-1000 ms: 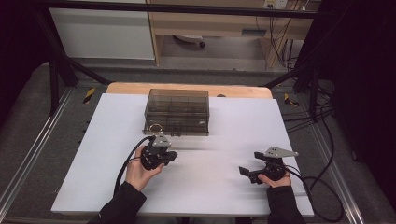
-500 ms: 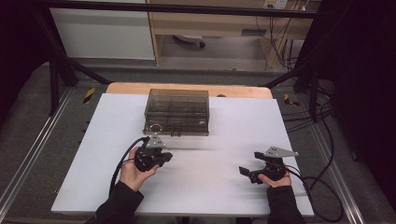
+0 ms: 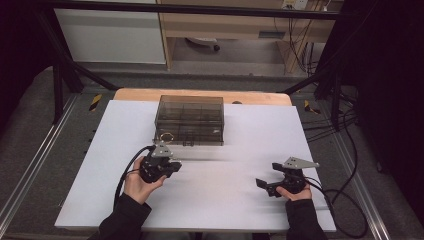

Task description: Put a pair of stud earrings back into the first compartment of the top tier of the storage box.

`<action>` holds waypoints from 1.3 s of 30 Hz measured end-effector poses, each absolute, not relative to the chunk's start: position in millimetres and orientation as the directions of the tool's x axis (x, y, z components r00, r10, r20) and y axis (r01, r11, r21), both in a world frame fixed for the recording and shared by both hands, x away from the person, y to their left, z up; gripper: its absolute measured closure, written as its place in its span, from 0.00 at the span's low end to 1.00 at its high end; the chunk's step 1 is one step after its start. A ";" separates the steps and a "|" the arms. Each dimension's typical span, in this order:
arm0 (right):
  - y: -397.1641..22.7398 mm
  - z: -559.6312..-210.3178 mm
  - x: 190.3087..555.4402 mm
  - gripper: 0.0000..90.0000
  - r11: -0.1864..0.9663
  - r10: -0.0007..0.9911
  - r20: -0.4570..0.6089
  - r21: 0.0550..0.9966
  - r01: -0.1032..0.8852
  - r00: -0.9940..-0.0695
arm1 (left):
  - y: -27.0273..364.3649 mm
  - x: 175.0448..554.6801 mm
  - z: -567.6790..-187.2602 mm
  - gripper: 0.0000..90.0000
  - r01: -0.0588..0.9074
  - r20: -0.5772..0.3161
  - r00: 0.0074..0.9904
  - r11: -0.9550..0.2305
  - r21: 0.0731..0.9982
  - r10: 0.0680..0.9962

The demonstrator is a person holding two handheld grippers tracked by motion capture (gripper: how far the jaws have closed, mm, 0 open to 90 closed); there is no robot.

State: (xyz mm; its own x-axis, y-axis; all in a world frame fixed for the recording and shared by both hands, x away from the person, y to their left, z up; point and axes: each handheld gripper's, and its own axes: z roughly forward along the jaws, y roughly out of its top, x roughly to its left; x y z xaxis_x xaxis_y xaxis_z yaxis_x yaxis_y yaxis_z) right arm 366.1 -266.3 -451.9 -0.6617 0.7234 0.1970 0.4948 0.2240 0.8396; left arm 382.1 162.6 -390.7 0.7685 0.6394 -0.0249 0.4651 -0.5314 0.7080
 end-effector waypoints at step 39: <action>-266.3 -451.8 365.8 0.01 0.223 0.725 0.198 0.839 0.496 -0.659 | 182.2 396.4 -355.8 0.96 0.471 -0.023 0.747 -0.505 0.723 0.664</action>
State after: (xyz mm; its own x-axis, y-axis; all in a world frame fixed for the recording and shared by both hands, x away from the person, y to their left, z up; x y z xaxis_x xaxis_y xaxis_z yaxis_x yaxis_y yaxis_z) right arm 365.8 -266.3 -451.8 -0.6593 0.7254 0.1976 0.4965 0.2227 0.8390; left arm 396.4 182.2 -355.8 0.7470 0.6644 -0.0229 0.4712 -0.5048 0.7233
